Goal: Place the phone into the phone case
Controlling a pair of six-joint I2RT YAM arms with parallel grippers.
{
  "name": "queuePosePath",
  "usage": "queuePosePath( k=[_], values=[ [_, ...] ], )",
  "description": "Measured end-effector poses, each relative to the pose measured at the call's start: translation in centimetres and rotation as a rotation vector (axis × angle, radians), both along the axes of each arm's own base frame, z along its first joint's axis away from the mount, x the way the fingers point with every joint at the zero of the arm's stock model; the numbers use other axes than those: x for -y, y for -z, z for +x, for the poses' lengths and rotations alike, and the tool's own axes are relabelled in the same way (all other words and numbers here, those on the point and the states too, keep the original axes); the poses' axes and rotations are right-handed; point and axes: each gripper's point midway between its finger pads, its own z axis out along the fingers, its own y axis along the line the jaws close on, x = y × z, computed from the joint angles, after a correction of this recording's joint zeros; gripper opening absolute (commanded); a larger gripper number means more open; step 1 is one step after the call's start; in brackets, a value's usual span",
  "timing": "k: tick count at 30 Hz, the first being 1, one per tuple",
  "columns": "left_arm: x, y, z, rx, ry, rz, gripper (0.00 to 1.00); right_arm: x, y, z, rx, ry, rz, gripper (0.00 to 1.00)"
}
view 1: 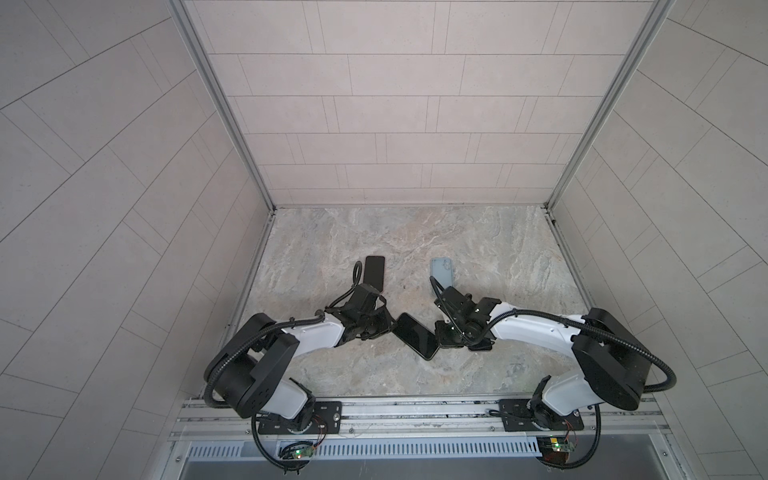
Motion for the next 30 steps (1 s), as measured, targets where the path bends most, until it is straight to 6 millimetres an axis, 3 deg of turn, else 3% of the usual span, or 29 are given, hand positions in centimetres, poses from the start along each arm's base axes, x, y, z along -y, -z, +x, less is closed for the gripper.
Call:
queuePosePath(
  k=[30],
  values=[
    [0.35,0.00,0.30,-0.004,0.004,0.000,0.33,-0.07,0.01,0.06,-0.007,-0.001,-0.008,0.19]
  ],
)
